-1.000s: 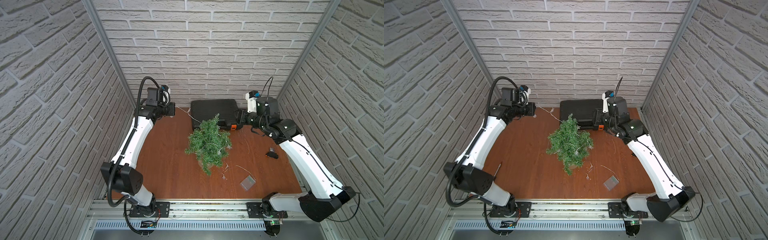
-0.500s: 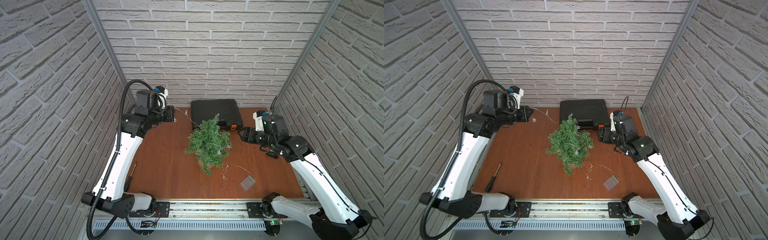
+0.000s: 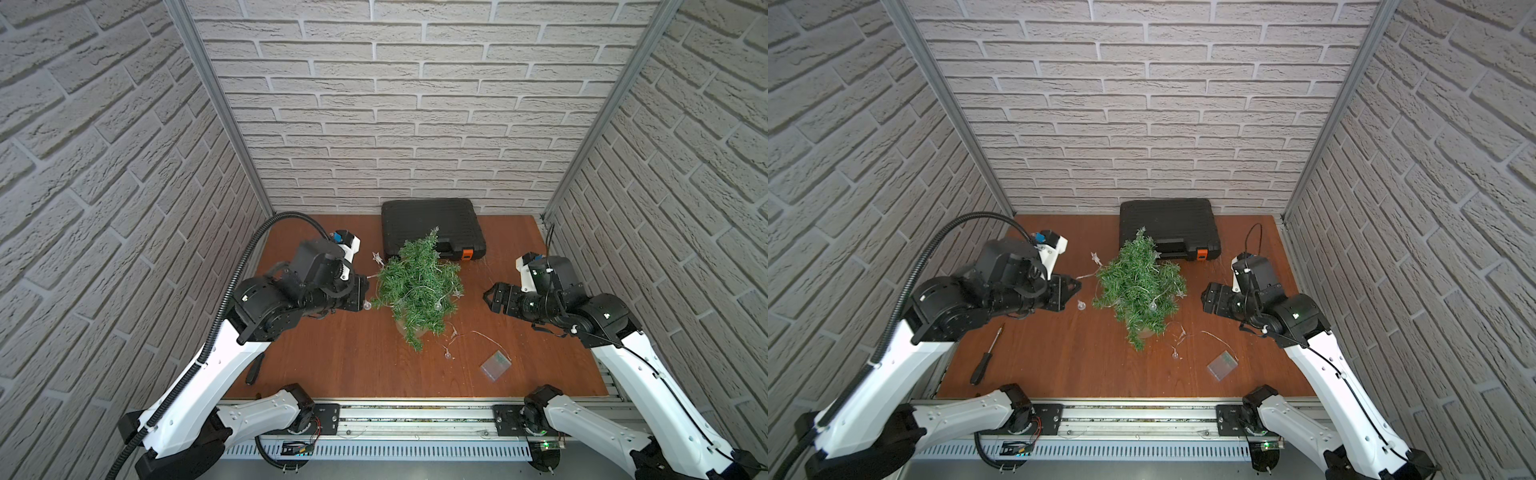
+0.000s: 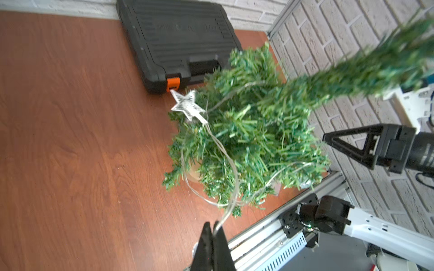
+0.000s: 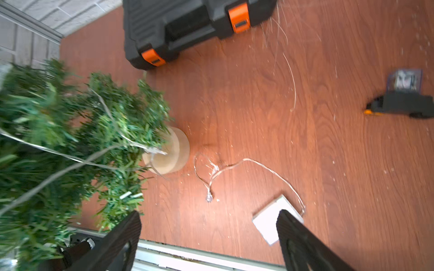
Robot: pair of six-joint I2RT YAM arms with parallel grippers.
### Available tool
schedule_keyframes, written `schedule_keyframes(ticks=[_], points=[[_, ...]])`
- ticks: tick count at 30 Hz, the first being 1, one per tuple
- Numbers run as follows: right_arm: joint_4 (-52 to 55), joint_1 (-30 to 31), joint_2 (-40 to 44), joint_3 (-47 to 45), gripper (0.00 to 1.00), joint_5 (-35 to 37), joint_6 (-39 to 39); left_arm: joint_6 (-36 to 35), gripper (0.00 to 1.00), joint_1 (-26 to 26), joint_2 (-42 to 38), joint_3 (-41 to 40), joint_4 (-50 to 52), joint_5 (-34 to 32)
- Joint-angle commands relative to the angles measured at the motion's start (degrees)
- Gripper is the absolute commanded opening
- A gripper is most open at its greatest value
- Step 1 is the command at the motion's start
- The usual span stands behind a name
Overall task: Wrap string light around the christmas tree
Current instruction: Wrap the light string around the Christmas tree, then pick up the light string from the center of the board.
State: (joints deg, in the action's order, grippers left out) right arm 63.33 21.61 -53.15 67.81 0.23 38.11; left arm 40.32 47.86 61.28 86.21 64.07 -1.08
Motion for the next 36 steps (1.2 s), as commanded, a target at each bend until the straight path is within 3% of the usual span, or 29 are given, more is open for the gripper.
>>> schedule_keyframes(ticks=[1, 6, 13, 24, 28, 30, 36], points=[[1.7, 0.3, 1.9, -2.4, 0.91, 0.0, 2.4, 4.4, 0.0, 4.6, 0.8, -4.2, -2.3, -2.6], [1.1, 0.3, 2.7, -5.9, 0.91, -1.3, 4.8, 6.7, 0.0, 7.8, -0.2, -10.1, -6.9, -6.2], [3.4, 0.4, 3.4, -7.7, 0.91, 0.5, 6.9, 9.5, 0.0, 8.2, -5.4, -23.6, -23.0, -7.1], [2.8, 0.5, 3.0, -13.9, 0.91, -1.7, 11.8, 10.6, 0.07, 8.2, -5.8, -32.8, -33.8, -9.5], [2.8, 0.7, 2.1, -15.5, 0.91, -1.5, 12.7, 11.1, 0.21, 8.3, -7.2, -34.5, -34.9, -10.5], [2.9, 0.6, 1.6, -16.5, 0.92, -1.4, 13.2, 11.0, 0.34, 8.4, -8.5, -34.9, -35.0, -11.6], [2.8, 1.0, 0.5, -19.6, 0.9, -1.5, 15.4, 9.6, 0.55, 8.9, -12.2, -34.0, -31.6, -14.3]])
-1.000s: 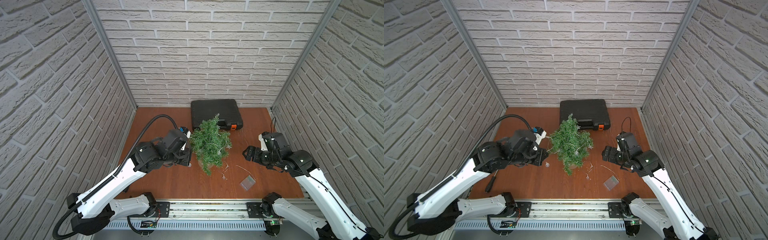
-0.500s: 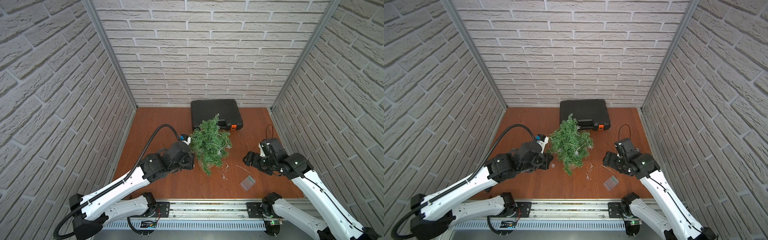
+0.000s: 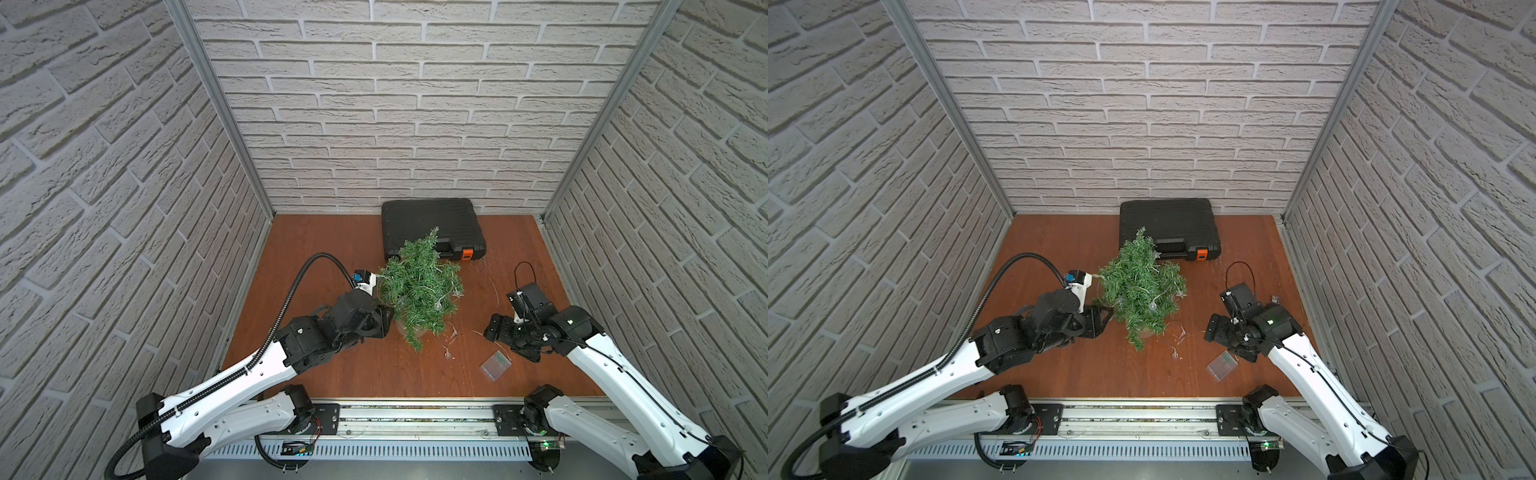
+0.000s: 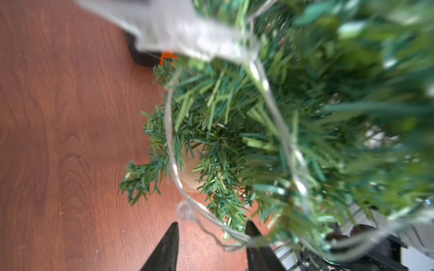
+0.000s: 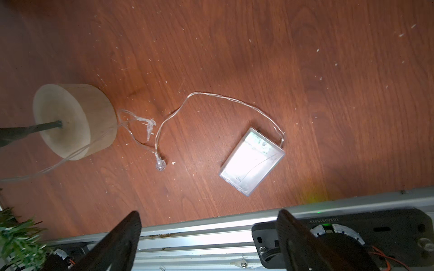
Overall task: Wrap string light around the christmas tree
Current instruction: Pick up the light string from the center of the board.
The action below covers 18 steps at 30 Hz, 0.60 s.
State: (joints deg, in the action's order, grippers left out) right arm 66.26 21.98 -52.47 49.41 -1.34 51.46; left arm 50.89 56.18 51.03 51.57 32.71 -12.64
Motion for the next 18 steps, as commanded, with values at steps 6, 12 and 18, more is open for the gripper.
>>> schedule_keyframes(ticks=[6, 12, 18], points=[[-4.4, 1.2, -2.8, -6.4, 0.91, -1.7, 3.9, -1.5, 0.84, 0.9, -5.6, 0.6, 1.3, -4.7], [-7.5, 2.0, -7.2, -8.4, 0.95, -0.3, 6.2, -0.9, 0.88, 1.1, -8.1, -0.1, 1.9, -6.9], [-9.6, 2.1, -10.3, -11.1, 1.0, 0.2, 9.8, -0.6, 0.91, 1.1, -8.0, 0.1, 3.2, -8.2]])
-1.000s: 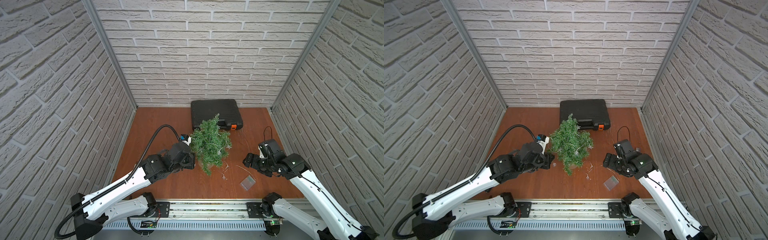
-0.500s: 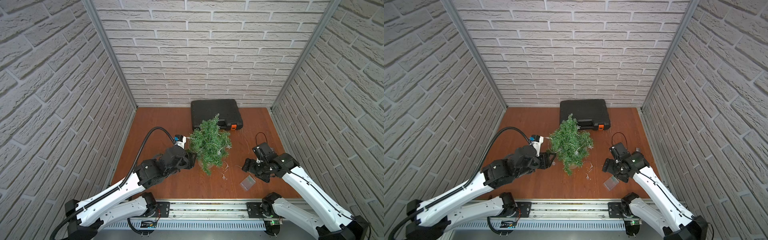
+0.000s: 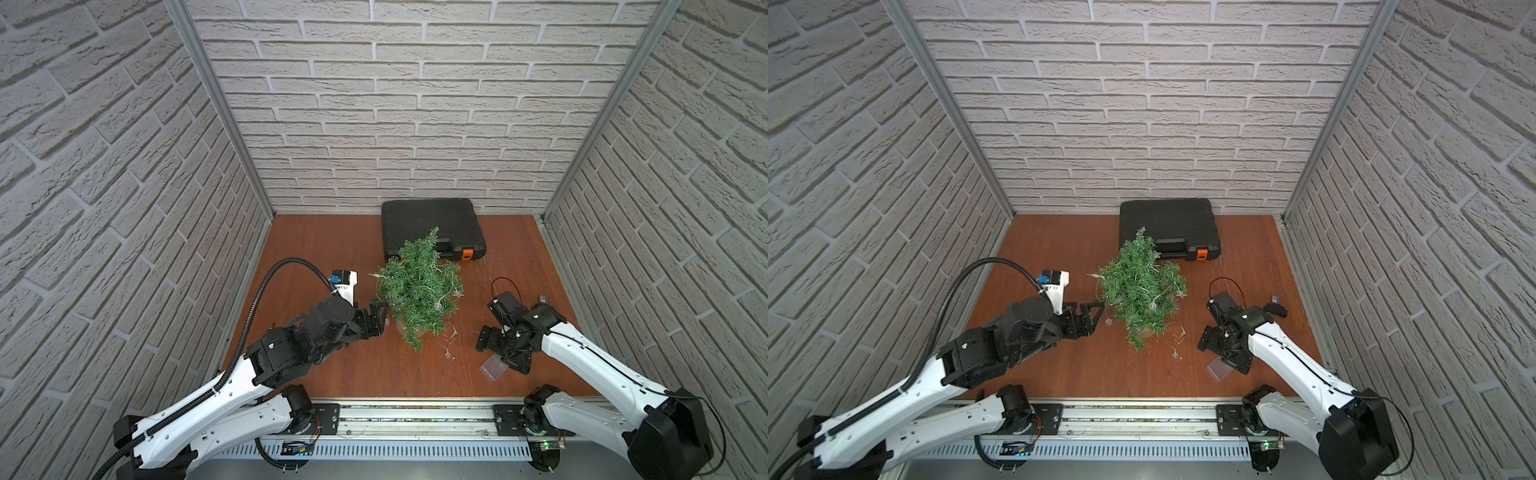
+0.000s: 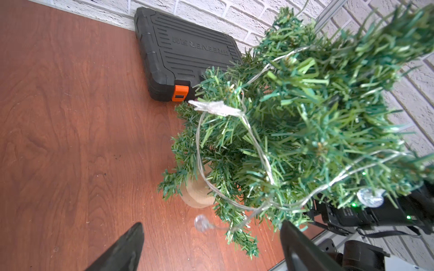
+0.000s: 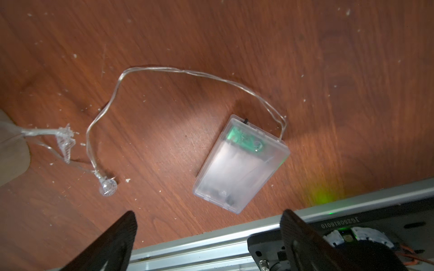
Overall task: Wrap string light around the christmas tree
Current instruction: Pick up the light string from the center of the board.
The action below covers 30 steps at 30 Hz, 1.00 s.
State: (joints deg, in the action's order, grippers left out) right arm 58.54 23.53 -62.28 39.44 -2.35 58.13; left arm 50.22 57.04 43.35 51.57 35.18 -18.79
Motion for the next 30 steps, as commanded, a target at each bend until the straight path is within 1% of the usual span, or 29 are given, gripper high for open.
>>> schedule_keyframes(ticks=[1, 7, 8, 10, 13, 17, 21, 24, 28, 30], points=[[-2.5, 0.6, -0.8, -1.6, 1.0, 1.4, 3.6, 0.0, 0.91, 0.4, -0.5, 0.0, 0.8, -2.4], [-6.4, 0.6, -3.2, -4.7, 1.0, 1.8, 6.5, 0.3, 0.92, 0.3, -1.6, -0.3, 1.1, -4.6], [-7.1, 0.6, -3.6, -4.9, 1.0, 2.1, 6.6, 0.2, 0.92, 0.2, -1.6, -0.5, 0.6, -4.5], [-8.3, 0.6, -4.6, -5.1, 1.0, 3.1, 7.0, 0.0, 0.98, 0.3, -1.6, -0.6, 0.5, -5.0], [-8.4, 0.6, -6.6, -4.4, 0.99, 4.6, 7.0, -0.1, 0.98, 0.3, -3.4, -0.4, 1.6, -6.5], [-9.8, 0.9, -9.2, -4.3, 0.98, 3.8, 8.1, -0.5, 0.98, 0.3, -4.5, 0.2, 2.4, -8.8], [-11.1, 1.0, -9.8, -5.4, 0.96, 3.2, 10.1, -1.1, 0.98, 0.3, -5.8, 0.4, 2.6, -9.8], [-12.9, 1.2, -10.0, -6.0, 0.9, 2.6, 11.3, -0.3, 0.98, 0.2, -6.1, 0.3, 3.0, -9.7], [-13.0, 1.5, -9.2, -4.8, 0.77, 4.4, 12.3, 0.8, 0.98, 0.3, -5.7, 0.2, 3.5, -9.5], [-13.9, 1.5, -9.0, -4.8, 0.73, 4.5, 12.4, 0.8, 0.98, 0.3, -5.5, 0.4, 3.5, -9.3]])
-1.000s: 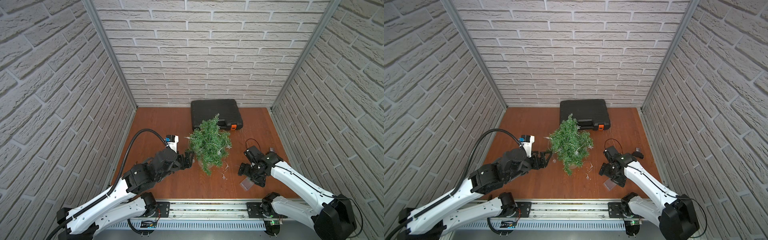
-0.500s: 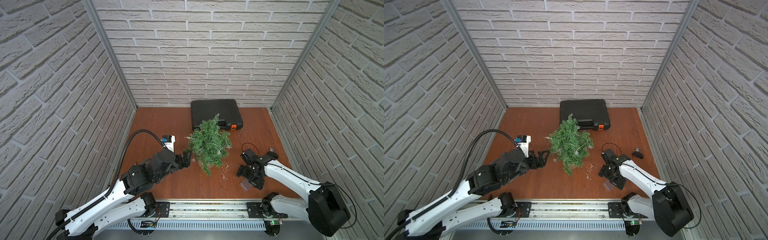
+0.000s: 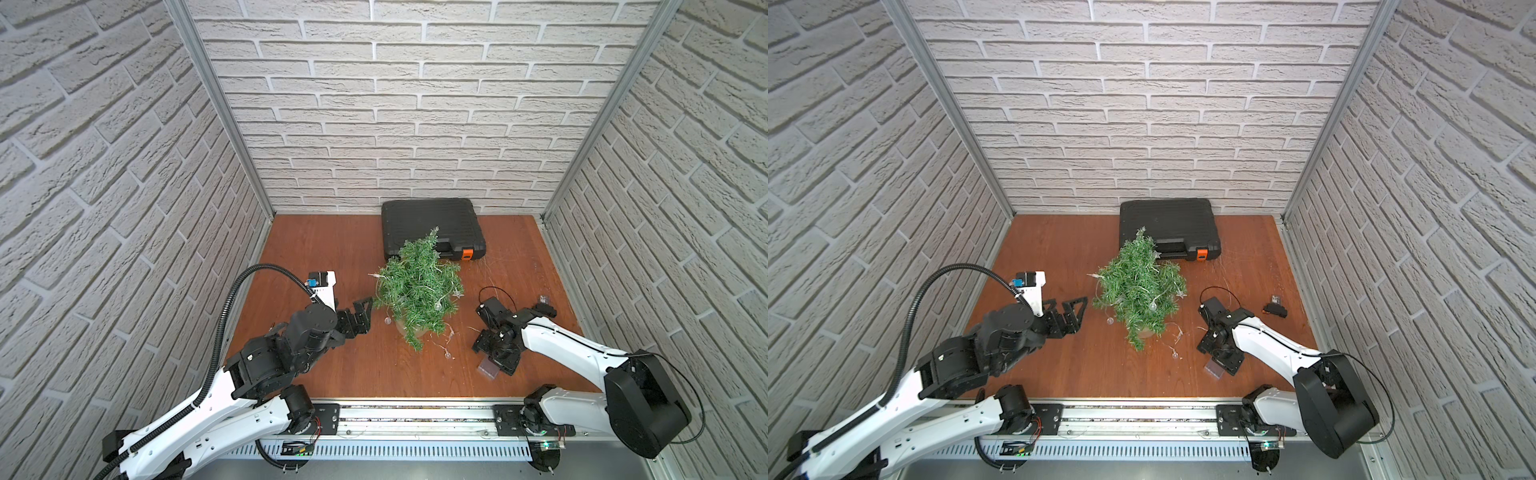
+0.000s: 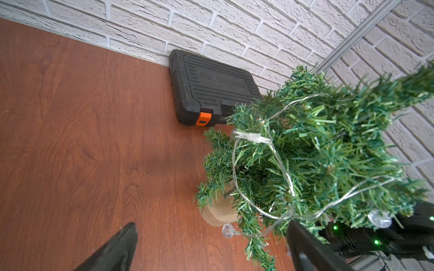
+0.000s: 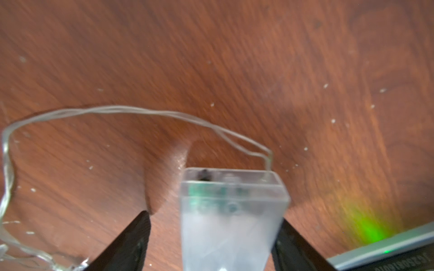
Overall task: Wrap string light around the christmas tree
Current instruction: Pick up the light string from the center of the board.
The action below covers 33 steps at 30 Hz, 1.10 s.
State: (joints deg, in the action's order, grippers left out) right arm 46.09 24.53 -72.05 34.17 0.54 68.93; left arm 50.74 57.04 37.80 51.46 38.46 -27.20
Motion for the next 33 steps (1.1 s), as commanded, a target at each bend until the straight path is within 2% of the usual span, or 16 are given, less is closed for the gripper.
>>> schedule_keyframes(ticks=[1, 8, 12, 16, 23, 26, 30, 33], points=[[-1.7, 0.5, 0.5, 0.5, 0.72, 1.4, 1.7, 0.3, 0.98, 0.3, 0.1, 0.8, 0.2, -0.9], [-4.6, 0.6, -1.1, -0.9, 0.79, 0.9, 2.4, -0.3, 0.98, 0.3, 1.2, 2.8, 0.0, -0.5], [-4.9, 1.2, -1.8, -1.5, 0.72, 1.4, 3.0, 0.3, 0.98, 0.3, 1.9, 3.4, 0.3, 0.1], [-5.5, 1.3, -1.8, -1.9, 0.58, 2.2, 3.2, 0.7, 0.98, 0.3, 2.0, 3.4, 0.0, 0.5], [-3.7, 1.3, -1.2, 0.2, 0.54, 4.0, 0.4, 0.7, 0.98, 0.2, 2.5, 4.2, 0.2, 1.2], [-1.4, 1.3, 2.0, 2.3, 0.52, 5.4, -2.0, -0.2, 0.98, 0.3, 2.5, 5.1, 0.5, 1.6], [1.8, 1.4, 8.9, 5.9, 0.42, 6.6, -6.9, -1.6, 0.97, 0.3, 3.0, 6.3, -0.3, 4.0], [6.4, 1.4, 13.6, 10.1, 0.42, 9.6, -10.7, -3.3, 0.96, 0.4, 3.3, 7.0, -2.3, 7.2]])
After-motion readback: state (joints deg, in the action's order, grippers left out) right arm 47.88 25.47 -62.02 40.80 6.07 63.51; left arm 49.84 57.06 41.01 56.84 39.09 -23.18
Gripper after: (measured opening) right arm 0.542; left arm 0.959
